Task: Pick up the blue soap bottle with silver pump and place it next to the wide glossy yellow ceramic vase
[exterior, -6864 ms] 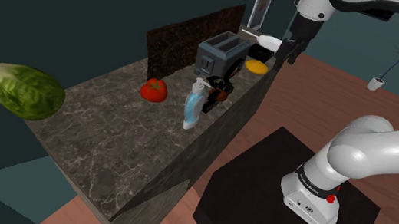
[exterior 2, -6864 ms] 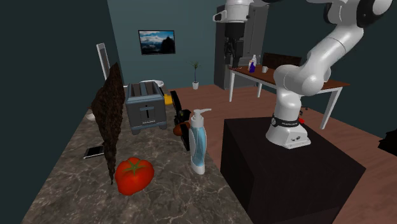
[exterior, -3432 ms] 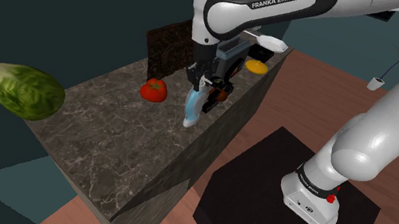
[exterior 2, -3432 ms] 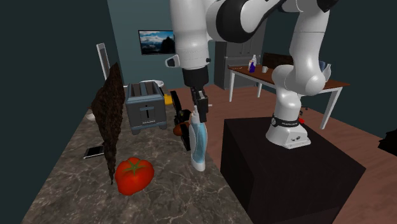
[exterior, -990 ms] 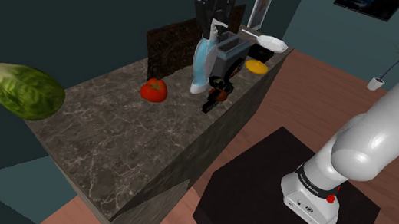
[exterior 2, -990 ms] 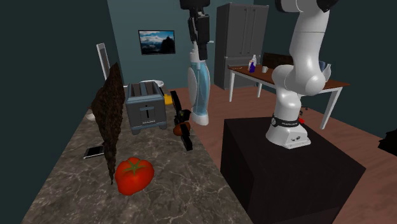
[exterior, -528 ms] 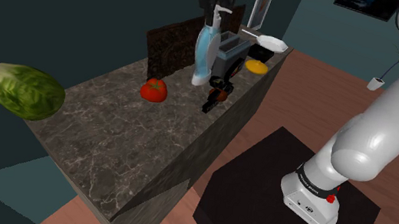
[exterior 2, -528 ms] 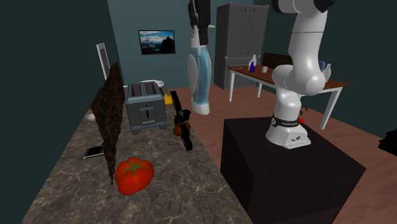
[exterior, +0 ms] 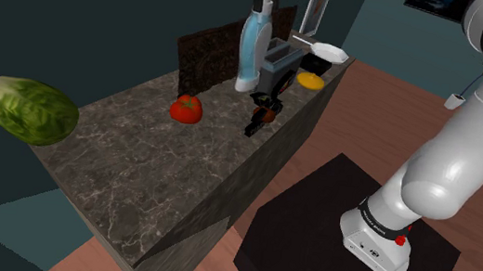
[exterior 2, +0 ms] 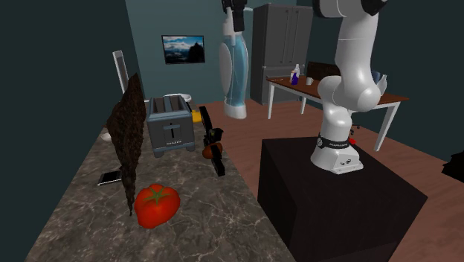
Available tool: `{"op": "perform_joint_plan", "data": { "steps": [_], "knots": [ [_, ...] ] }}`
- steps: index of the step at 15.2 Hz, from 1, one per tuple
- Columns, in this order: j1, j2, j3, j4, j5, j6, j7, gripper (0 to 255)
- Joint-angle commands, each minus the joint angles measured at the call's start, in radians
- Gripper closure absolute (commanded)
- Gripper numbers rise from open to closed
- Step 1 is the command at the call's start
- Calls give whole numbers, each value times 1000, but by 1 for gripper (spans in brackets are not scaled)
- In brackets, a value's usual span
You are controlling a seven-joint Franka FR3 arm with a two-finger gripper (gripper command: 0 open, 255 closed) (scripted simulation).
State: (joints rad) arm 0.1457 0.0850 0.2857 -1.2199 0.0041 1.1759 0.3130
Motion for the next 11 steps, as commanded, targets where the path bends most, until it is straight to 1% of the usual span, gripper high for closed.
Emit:
{"op": "perform_joint_plan", "data": {
  "steps": [1, 3, 4, 7, 11],
  "knots": [
    [4, 26, 2, 65, -7, -40, 4, 255],
    [11, 55, 6, 134, -16, -81, 10, 255],
    [13, 62, 7, 151, -18, -91, 11, 255],
    [-40, 9, -29, 47, -9, -39, -73, 255],
    [-99, -34, -77, -54, -10, 19, -179, 255]
  ]
}}
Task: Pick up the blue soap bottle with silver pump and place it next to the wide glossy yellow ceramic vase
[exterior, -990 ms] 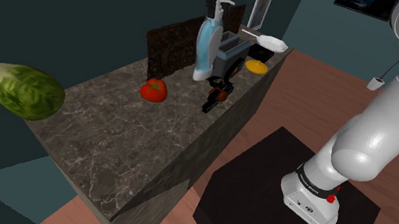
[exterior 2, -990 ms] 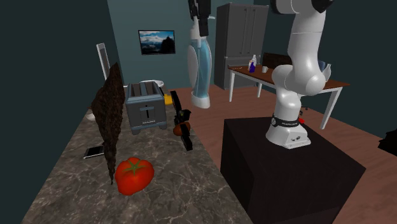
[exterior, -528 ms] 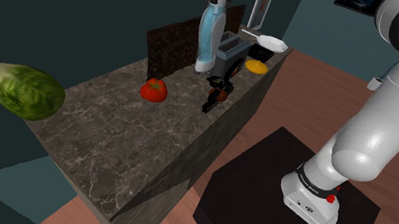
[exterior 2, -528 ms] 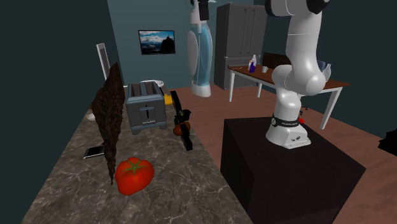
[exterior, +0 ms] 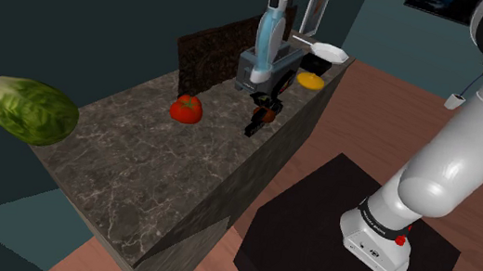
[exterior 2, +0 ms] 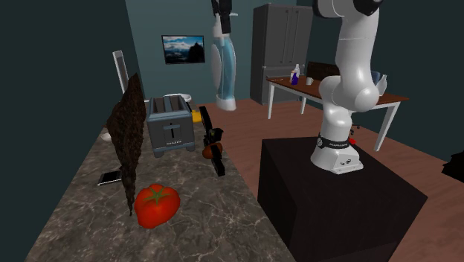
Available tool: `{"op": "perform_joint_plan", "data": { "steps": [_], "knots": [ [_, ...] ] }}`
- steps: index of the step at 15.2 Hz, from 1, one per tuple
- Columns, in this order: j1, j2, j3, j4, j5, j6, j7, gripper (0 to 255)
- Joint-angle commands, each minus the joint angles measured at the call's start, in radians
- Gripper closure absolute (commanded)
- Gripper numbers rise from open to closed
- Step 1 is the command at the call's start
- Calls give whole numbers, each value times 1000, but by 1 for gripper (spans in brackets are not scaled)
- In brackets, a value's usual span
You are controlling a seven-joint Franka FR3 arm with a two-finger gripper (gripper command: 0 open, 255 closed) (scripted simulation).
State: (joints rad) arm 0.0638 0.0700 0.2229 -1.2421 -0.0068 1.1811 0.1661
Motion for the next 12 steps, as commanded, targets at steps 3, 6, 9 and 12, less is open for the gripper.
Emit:
{"op": "perform_joint_plan", "data": {
  "steps": [3, 6, 9, 12],
  "knots": [
    [-56, -35, -49, -85, -4, 52, -108, 255],
    [-93, -38, -83, -123, -12, 87, -180, 255],
    [-128, -31, -116, -147, -20, 120, -249, 255],
    [-162, -13, -148, -158, -29, 151, -315, 255]
  ]
}}
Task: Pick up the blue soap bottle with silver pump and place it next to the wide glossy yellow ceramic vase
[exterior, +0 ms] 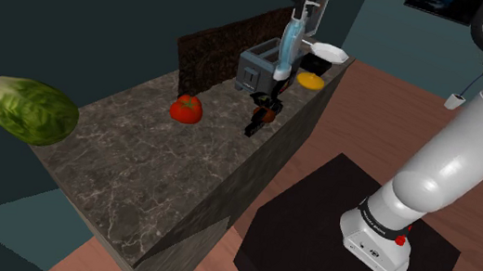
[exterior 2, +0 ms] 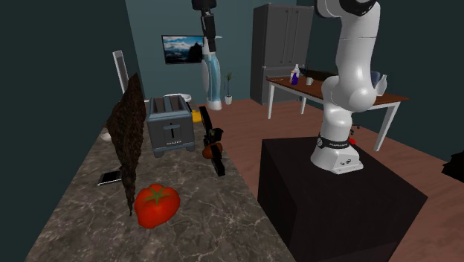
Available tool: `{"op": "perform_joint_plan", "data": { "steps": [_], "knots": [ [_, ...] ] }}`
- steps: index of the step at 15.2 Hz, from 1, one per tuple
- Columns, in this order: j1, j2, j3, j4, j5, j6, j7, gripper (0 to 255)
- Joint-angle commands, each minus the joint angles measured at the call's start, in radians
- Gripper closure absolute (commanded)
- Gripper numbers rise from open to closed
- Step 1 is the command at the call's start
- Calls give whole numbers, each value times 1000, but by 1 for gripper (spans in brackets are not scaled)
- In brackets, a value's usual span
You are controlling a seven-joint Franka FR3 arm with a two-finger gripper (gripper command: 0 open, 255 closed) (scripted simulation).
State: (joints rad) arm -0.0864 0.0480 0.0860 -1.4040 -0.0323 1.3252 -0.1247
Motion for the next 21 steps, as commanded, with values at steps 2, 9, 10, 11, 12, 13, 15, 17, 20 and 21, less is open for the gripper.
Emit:
{"op": "perform_joint_plan", "data": {
  "steps": [2, 9, 10, 11, 12, 13, 15, 17, 20, 21],
  "knots": [
    [-34, 26, -31, 3, -8, 26, -67, 255],
    [-114, 120, -94, 51, -20, 79, -210, 255],
    [-126, 138, -102, 64, -20, 84, -229, 255],
    [-137, 157, -110, 79, -21, 89, -249, 255],
    [-149, 176, -118, 95, -21, 94, -268, 255],
    [-161, 198, -125, 114, -20, 97, -286, 255],
    [-185, 244, -139, 158, -19, 102, -323, 255],
    [-211, 295, -151, 211, -16, 102, -359, 255],
    [-250, 384, -167, 313, -10, 93, -411, 255],
    [-264, 418, -171, 354, -7, 86, -428, 255]
  ]
}}
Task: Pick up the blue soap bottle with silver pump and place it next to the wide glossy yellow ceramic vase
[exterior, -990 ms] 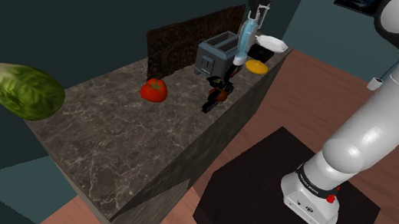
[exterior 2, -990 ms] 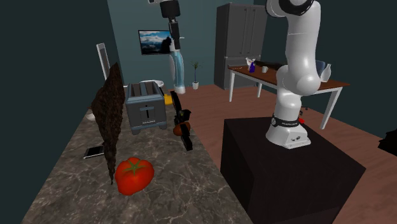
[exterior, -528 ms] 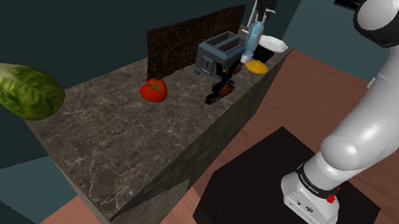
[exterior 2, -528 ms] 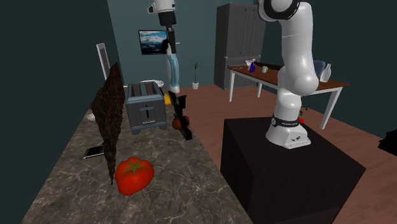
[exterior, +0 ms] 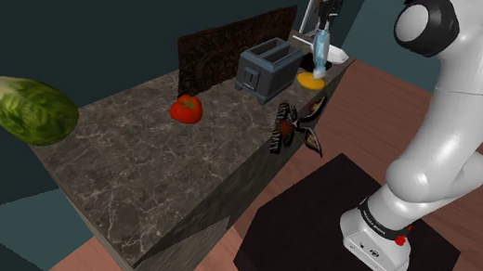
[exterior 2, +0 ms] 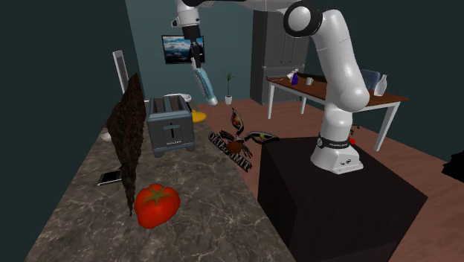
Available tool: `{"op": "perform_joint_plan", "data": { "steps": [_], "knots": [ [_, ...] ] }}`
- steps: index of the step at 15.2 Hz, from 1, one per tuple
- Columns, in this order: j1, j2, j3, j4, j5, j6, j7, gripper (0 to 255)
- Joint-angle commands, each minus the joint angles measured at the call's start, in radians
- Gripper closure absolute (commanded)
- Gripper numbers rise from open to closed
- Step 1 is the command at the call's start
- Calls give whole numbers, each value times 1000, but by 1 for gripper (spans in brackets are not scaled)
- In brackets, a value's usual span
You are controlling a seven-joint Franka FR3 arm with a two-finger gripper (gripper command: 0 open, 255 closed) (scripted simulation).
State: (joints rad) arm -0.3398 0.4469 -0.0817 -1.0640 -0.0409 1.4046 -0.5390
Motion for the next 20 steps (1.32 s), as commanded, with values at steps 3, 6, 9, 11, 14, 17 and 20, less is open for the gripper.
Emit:
{"op": "perform_joint_plan", "data": {
  "steps": [3, 6, 9, 11, 14, 17, 20],
  "knots": [
    [-46, 109, -12, 115, 9, -2, -53, 255],
    [-43, 85, -12, 35, 7, 54, -49, 255],
    [-41, 68, -12, -33, 6, 105, -46, 255],
    [-40, 60, -11, -74, 5, 137, -44, 255],
    [-39, 51, -11, -128, 5, 183, -41, 255],
    [-38, 46, -11, -177, 4, 226, -39, 255],
    [-37, 44, -11, -220, 4, 267, -36, 255]
  ]
}}
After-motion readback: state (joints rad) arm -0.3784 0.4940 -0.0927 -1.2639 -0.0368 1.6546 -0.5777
